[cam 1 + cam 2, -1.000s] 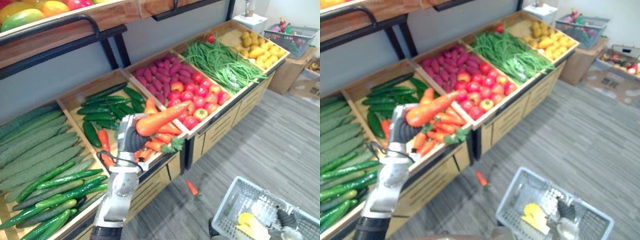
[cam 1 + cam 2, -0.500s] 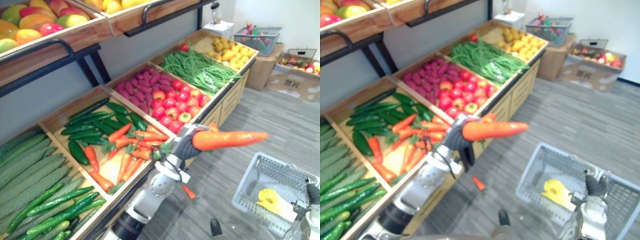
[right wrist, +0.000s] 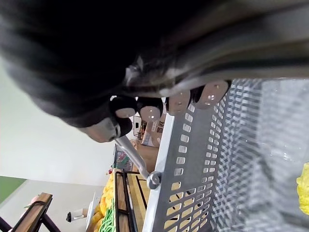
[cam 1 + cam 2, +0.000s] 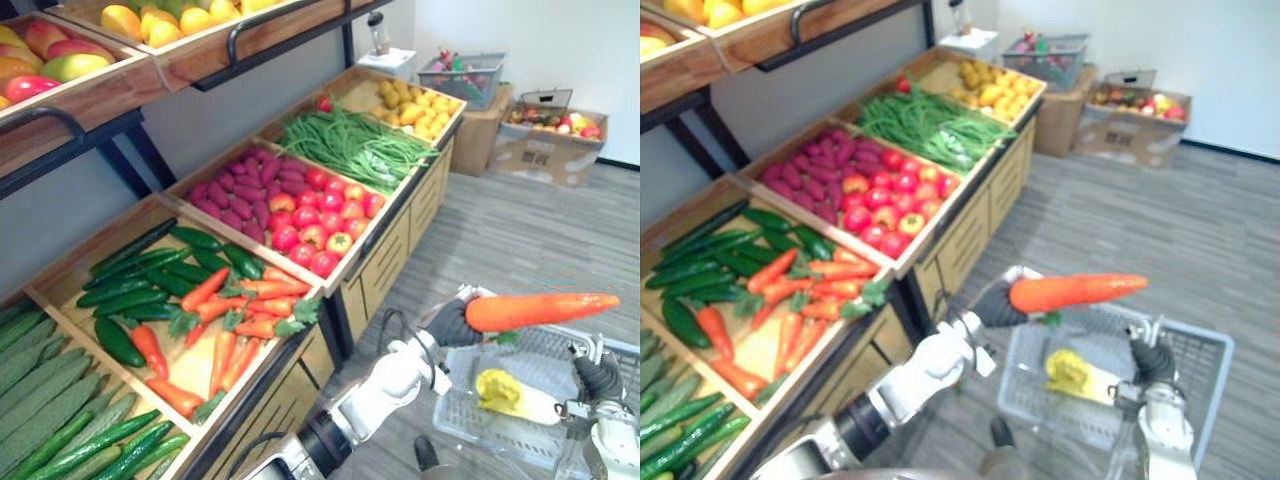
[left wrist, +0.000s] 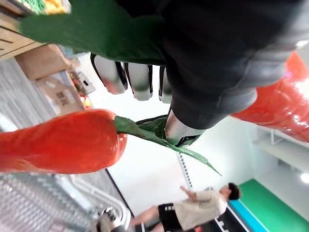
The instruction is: Pick vegetable in the basket
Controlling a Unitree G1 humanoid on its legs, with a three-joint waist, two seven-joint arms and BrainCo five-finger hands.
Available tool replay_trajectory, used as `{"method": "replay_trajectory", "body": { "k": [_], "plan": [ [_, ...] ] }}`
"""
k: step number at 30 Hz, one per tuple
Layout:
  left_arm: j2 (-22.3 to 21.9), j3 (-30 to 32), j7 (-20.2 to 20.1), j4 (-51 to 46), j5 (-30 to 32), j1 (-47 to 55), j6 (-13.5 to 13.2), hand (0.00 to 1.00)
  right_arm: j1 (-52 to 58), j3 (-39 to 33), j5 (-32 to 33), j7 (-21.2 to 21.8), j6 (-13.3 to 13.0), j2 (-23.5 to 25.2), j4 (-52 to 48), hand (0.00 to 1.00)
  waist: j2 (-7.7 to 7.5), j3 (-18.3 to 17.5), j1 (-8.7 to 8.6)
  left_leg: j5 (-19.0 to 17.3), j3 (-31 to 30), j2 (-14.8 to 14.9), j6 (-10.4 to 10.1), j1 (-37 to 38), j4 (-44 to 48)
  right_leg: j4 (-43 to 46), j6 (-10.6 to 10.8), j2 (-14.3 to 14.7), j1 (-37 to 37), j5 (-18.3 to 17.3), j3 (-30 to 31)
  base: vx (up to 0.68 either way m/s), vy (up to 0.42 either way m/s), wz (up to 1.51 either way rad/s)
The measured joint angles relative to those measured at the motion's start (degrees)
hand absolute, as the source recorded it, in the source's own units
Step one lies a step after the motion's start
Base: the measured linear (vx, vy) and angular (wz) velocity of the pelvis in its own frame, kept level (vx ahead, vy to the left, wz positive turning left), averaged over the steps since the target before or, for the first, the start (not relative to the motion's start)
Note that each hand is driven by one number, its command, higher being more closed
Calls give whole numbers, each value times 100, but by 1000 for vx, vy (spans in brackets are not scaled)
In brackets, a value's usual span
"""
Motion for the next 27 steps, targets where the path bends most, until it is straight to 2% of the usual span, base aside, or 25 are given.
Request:
{"method": "replay_trajectory", "body": {
  "k": [1,6,9,16,21,27],
  "plan": [
    [-39,-20,2,234,-1,-60,17,100,-1,78,74,1,0,13,-102,100,-1,1,-63,-25,1,-2,-26,3,5,-1,7,3,-5,-7,15,4,-38,-3],
    [-176,-14,74,994,-44,-235,50,100,4,254,210,-3,-4,14,-383,100,-5,5,-136,-51,41,-11,-34,-4,5,8,7,30,-70,-11,110,3,-41,-10],
    [-235,-10,197,1490,-43,-322,162,100,4,386,219,-11,-9,15,-477,100,-4,16,-232,-43,40,-9,-11,-5,6,5,17,38,-76,-20,119,12,-49,-2],
    [-241,2,373,2309,-226,-328,263,100,31,478,222,-32,-11,130,-489,100,-24,216,-269,-68,35,-40,-4,-3,7,-5,28,23,-82,-27,142,1,-48,-1],
    [-245,11,480,2621,-279,-339,313,100,39,540,222,-36,-12,150,-500,100,-28,354,-294,-180,35,-41,9,-74,193,-15,47,19,-102,-41,184,0,-52,-3],
    [-274,-2,505,2968,-279,-393,420,100,42,706,220,-40,-18,150,-504,100,-31,373,-420,-313,36,-86,48,-86,308,-22,74,-23,-126,-19,289,16,-30,-8]
  ]
}}
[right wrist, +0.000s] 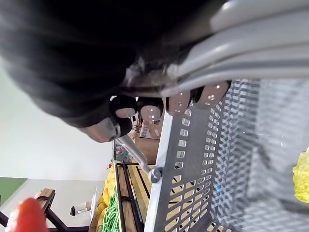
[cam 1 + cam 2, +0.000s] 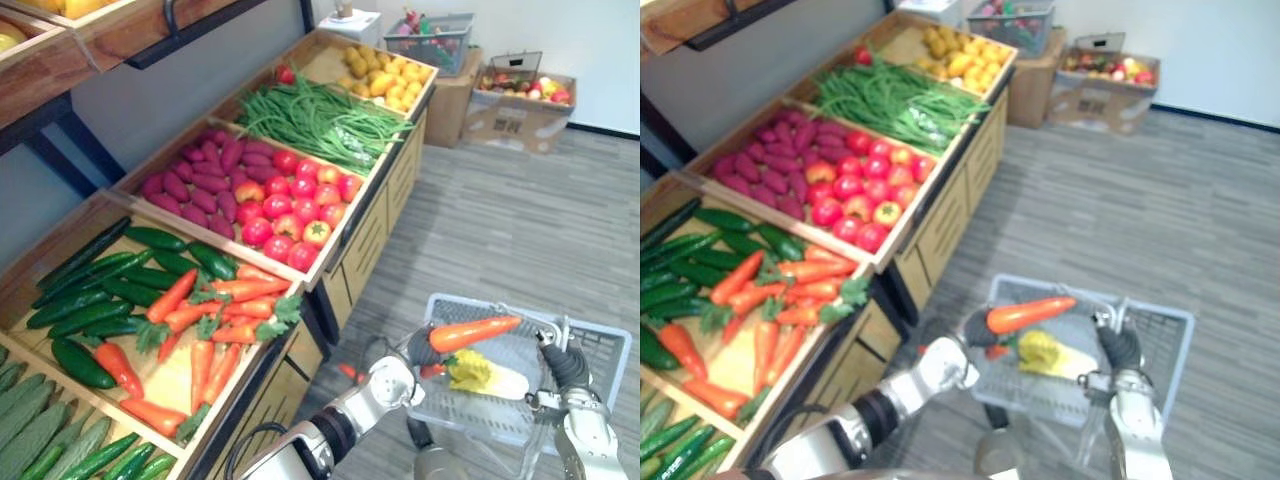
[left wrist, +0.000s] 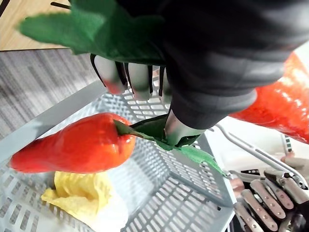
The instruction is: Pick vegetable in the basket
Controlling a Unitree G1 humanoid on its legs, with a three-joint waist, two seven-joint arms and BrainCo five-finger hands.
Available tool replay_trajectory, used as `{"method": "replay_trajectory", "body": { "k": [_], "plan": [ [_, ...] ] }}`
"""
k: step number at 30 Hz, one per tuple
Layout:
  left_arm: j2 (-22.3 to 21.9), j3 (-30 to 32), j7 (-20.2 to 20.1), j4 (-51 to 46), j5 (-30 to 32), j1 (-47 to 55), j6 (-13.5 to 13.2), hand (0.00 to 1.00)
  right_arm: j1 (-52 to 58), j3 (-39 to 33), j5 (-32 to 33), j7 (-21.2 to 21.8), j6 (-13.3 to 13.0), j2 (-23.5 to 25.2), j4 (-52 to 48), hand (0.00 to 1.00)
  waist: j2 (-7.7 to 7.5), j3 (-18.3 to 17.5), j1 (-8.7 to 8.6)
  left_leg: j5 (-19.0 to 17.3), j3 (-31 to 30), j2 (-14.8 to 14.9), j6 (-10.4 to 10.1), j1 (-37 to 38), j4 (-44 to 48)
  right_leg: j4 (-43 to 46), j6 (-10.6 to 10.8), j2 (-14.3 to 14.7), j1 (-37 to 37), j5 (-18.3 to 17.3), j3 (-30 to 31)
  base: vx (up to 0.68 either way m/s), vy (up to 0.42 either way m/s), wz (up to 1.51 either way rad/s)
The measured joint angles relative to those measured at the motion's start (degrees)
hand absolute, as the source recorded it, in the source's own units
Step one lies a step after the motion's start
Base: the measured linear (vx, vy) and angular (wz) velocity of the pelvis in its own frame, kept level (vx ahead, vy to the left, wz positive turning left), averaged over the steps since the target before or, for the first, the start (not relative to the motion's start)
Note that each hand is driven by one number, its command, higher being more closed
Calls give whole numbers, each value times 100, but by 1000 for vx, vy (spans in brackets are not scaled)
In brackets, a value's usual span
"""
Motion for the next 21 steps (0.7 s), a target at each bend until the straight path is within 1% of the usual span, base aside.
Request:
{"method": "replay_trajectory", "body": {
  "k": [4,7,9,12,13,15,21],
  "plan": [
    [-41,-92,6,1,-5,-90,1,100,-12,55,1,-6,-3,-1,-1,100,-35,141,-7,-84,27,-37,21,-4,73,2,28,-39,-3,2,54,-13,-33,-6],
    [-114,-187,11,184,-211,-207,6,100,-15,200,1,-9,-3,-3,-1,100,-35,155,-15,-123,130,-46,19,-6,93,2,42,-29,-54,8,154,-13,-52,-15],
    [-146,-229,22,238,-216,-267,14,100,-17,211,4,-10,-3,-4,-1,100,-35,176,-104,-134,129,-54,21,-12,95,2,57,-38,-59,-3,154,-6,-57,0],
    [-160,-283,25,238,-216,-281,14,100,-17,225,12,-40,-3,-4,-1,100,-50,188,-139,-141,131,-56,20,-11,96,3,66,-38,-61,-10,157,-9,-78,-1],
    [-162,-288,25,238,-217,-282,14,0,-17,230,15,-53,-3,-4,-1,100,-56,192,-141,-141,130,-55,20,-11,97,4,66,-38,-61,-10,157,-19,-70,0],
    [-161,-286,35,243,-220,-283,14,0,-19,274,114,-101,-3,-5,-1,100,-72,202,-133,-142,127,-54,20,-11,99,6,67,-38,-61,-11,156,-24,-66,1],
    [-162,-288,37,324,-220,-283,44,0,-24,382,130,-135,-3,-4,-1,100,-79,206,-135,-143,109,-60,23,-20,101,13,74,-50,-61,-16,140,-30,-75,2]
  ]
}}
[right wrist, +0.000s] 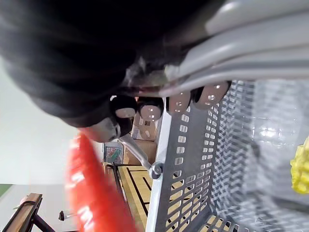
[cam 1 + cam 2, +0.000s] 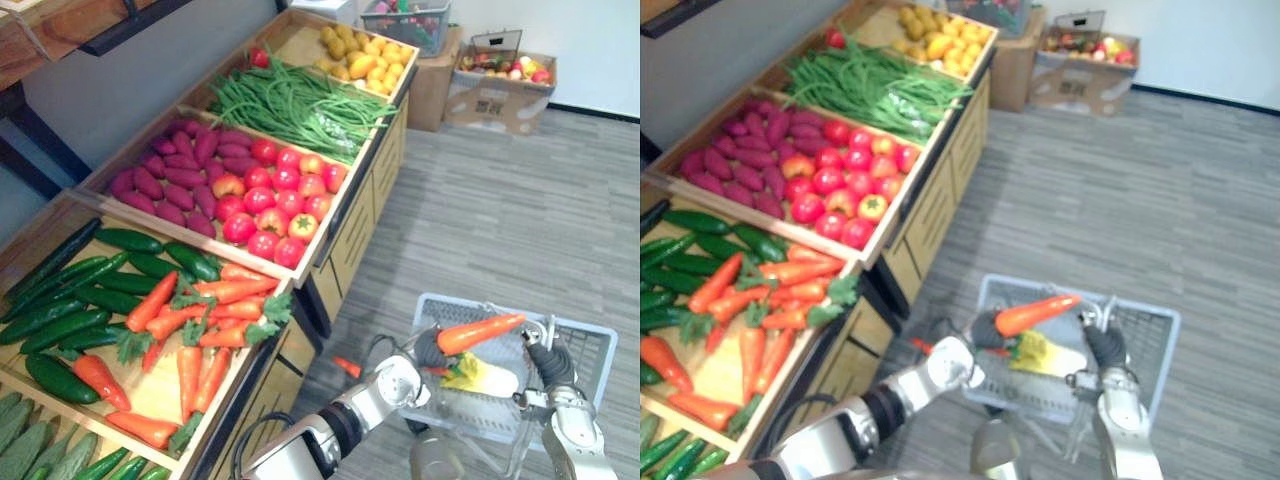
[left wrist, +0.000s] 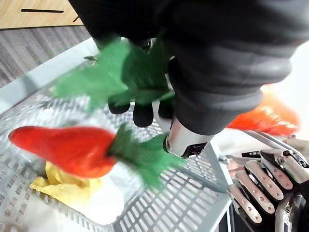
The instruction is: Pick vegetable in the basket
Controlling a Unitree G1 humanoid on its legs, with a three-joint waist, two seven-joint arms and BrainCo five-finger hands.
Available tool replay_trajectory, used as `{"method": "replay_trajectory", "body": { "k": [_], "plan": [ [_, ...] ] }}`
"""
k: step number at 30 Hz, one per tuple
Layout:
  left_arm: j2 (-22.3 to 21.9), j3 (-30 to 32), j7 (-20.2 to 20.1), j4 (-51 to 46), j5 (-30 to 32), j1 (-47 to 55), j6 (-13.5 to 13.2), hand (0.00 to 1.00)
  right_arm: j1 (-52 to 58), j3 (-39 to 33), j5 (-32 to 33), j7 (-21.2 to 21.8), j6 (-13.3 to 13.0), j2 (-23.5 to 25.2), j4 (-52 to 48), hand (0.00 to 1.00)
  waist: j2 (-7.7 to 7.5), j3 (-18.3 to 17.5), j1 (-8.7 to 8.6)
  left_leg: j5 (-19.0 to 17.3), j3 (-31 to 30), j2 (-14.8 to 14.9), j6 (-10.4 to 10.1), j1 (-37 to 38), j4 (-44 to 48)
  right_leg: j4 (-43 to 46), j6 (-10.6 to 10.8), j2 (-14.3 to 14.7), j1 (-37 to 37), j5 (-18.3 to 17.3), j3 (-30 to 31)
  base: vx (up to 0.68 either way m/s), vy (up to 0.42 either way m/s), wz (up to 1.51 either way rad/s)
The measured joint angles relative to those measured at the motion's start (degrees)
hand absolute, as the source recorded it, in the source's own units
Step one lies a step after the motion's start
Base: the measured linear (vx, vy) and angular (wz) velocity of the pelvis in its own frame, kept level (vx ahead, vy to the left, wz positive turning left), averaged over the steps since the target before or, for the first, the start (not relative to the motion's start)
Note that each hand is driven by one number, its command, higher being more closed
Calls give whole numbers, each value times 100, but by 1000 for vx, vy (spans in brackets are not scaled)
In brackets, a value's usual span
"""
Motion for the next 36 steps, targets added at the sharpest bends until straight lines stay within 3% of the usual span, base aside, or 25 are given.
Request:
{"method": "replay_trajectory", "body": {
  "k": [10,15,22,27,31,34,36],
  "plan": [
    [0,-80,-81,0,27,0,29,0,-78,-1,-13,-52,0,7,68,100,-26,16,11,-5,-185,-9,15,-96,57,13,22,-66,18,-16,-152,-24,-69,9],
    [0,-230,-304,0,90,8,31,0,-206,-14,-19,-90,0,64,145,100,-57,32,14,-6,-335,-12,18,-89,73,9,29,-101,103,-23,-239,-31,-62,10],
    [0,-317,-546,-2,536,10,55,0,-272,-24,-29,-86,1,110,342,100,-59,33,34,-1,-445,-28,27,-106,72,11,39,-137,137,-31,-319,-33,-53,7],
    [21,-353,-827,-239,794,44,61,0,-271,-434,-48,-91,2,353,531,100,-60,33,167,9,-535,-24,42,-129,73,9,51,-158,177,-41,-404,-19,-53,10],
    [382,-153,-1080,-1688,773,501,-4,0,-250,-898,-277,-91,1,485,695,100,-58,24,327,46,-778,-29,92,-210,88,13,76,-215,251,-63,-622,-22,-55,30],
    [949,71,-1288,-2983,666,1407,-211,0,-196,-1226,-471,-115,-25,519,989,100,-53,10,480,48,-939,-8,95,-211,115,26,74,-233,356,-110,-782,-13,-51,26],
    [1556,462,-1371,-3779,449,2164,-375,0,-147,-1399,-482,-173,-84,510,1299,100,-57,-24,609,48,-1020,3,96,-282,159,30,71,-243,349,-119,-836,-20,-53,16]
  ]
}}
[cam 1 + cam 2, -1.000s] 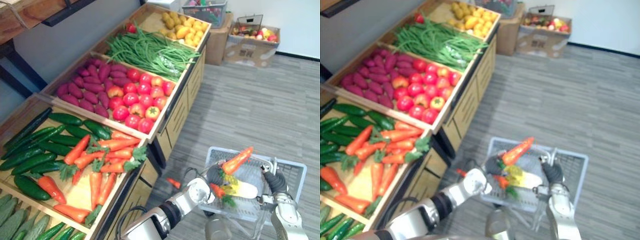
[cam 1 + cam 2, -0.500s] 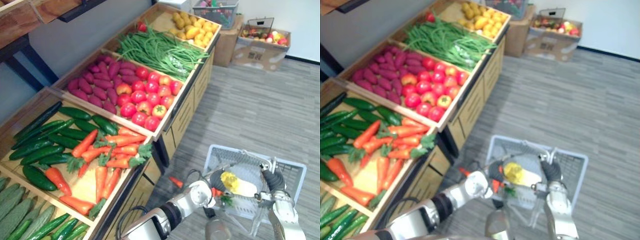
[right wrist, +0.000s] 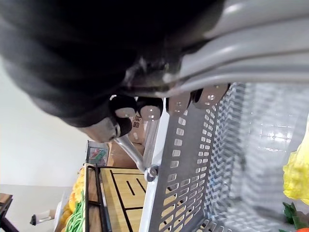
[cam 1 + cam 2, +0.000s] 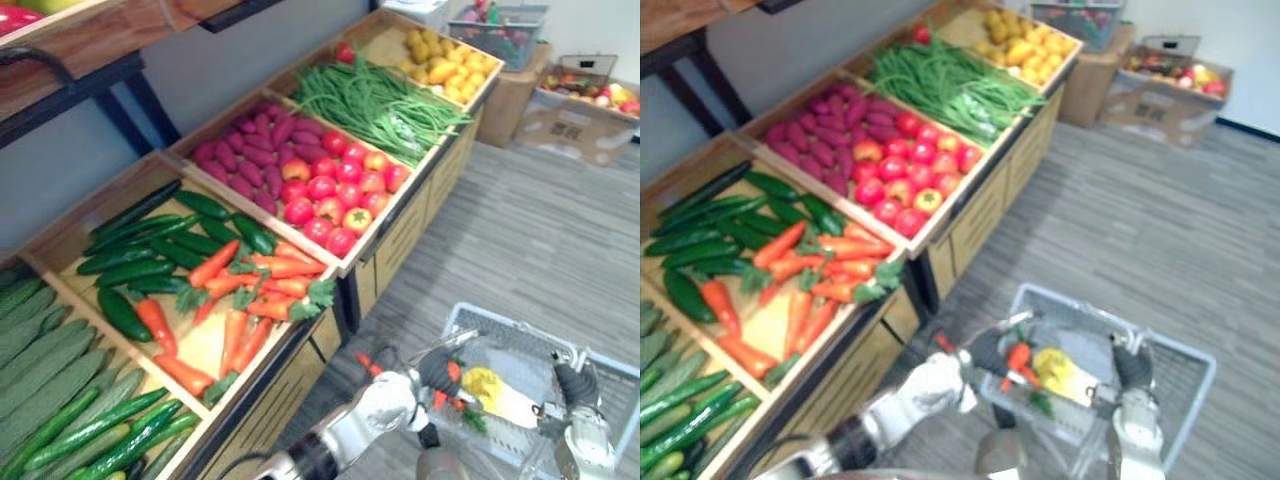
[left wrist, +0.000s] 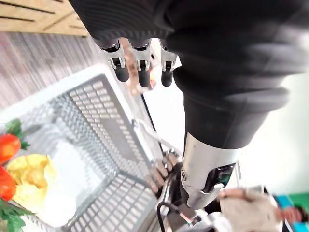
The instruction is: Pick vegetable in the basket
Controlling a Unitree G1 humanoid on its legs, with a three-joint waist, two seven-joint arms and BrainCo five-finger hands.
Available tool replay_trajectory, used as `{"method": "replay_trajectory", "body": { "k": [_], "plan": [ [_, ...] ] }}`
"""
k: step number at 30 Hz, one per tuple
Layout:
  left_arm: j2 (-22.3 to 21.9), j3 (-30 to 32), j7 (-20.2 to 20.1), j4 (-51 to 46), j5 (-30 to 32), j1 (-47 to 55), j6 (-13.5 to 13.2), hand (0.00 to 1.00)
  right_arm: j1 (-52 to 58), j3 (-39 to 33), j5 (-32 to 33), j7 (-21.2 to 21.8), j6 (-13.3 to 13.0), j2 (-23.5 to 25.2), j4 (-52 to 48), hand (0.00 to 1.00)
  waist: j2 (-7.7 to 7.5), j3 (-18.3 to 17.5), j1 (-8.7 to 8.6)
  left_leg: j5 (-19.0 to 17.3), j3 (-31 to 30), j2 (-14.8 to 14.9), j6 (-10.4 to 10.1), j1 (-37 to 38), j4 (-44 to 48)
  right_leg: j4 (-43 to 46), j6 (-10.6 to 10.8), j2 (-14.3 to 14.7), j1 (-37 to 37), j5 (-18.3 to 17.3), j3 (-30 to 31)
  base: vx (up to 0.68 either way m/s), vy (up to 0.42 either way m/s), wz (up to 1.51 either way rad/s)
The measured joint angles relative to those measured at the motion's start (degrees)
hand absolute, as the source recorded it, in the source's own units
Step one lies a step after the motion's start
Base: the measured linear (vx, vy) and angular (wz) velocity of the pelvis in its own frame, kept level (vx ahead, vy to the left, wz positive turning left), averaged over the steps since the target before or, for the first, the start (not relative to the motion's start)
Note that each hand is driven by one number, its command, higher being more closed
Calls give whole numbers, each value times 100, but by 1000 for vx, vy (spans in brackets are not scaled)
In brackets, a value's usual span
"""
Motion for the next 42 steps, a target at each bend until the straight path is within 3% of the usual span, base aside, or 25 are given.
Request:
{"method": "replay_trajectory", "body": {
  "k": [4,6,10,13,16,19,29,31,33,35,39,42],
  "plan": [
    [687,1339,277,-455,68,1107,-310,0,82,57,-10,-65,-123,-5,564,100,29,-59,56,26,-144,19,10,-15,25,-1,-23,-7,86,-13,-180,-23,-55,20],
    [881,2327,735,-470,380,1738,-376,0,216,60,-3,-126,-273,-6,870,100,26,-130,101,25,-315,23,11,-121,113,-9,-52,-43,133,-33,-369,-25,-51,36],
    [902,3531,1284,-400,663,2479,-431,0,401,16,4,-165,-407,-9,1311,100,-9,-306,318,32,-612,22,21,-229,202,-24,-109,-79,256,-71,-694,-22,-44,37],
    [899,3801,1389,13,864,2748,-495,0,424,-63,4,-155,-430,-25,1526,100,-3,-487,416,63,-818,6,40,-314,201,-28,-118,-112,302,-99,-903,-28,-33,38],
    [890,3817,1551,924,1469,2842,-511,0,369,-67,6,-159,-465,-66,1702,100,-39,-520,519,115,-1009,-1,46,-348,190,-45,-174,-125,373,-142,-1111,-50,-37,30],
    [889,3805,1652,1141,1695,2919,-659,0,314,-67,11,-174,-490,-70,1746,100,-32,-544,527,174,-1127,-7,48,-424,173,-66,-192,-133,378,-151,-1240,-32,-32,22],
    [889,3682,1300,3378,1870,2790,-669,0,-32,-89,-5,-320,-554,-229,2149,100,47,-600,552,227,-1160,35,26,-389,67,-176,-165,-64,444,-131,-1296,-8,-12,3],
    [741,4117,1176,3925,1857,2633,-501,0,-62,-175,-21,-321,-554,-228,2240,100,58,-608,591,229,-1150,35,23,-379,35,-189,-163,-57,443,-127,-1285,3,-8,-3],
    [418,5075,966,4639,1850,2395,21,0,-150,-322,-169,-316,-506,-227,2384,100,70,-615,656,228,-1051,37,20,-297,-10,-213,-158,-46,458,-124,-1209,9,-11,-17],
    [240,5489,831,4797,1822,2340,394,0,-216,-401,-222,-308,-408,-227,2384,100,75,-618,639,222,-1007,36,13,-289,-20,-217,-155,-45,452,-121,-1170,13,-10,-12],
    [-82,5937,836,4785,1786,2189,703,0,-237,-421,-228,-296,-240,-206,2413,100,71,-616,649,222,-943,47,12,-216,-74,-220,-156,-18,457,-120,-1090,5,-19,-9],
    [-278,6187,860,4773,1169,2070,739,0,-257,-517,-218,-296,-229,-133,2604,100,65,-612,646,209,-828,65,-7,-76,-121,-220,-158,13,511,-122,-1002,-13,-21,-17]
  ]
}}
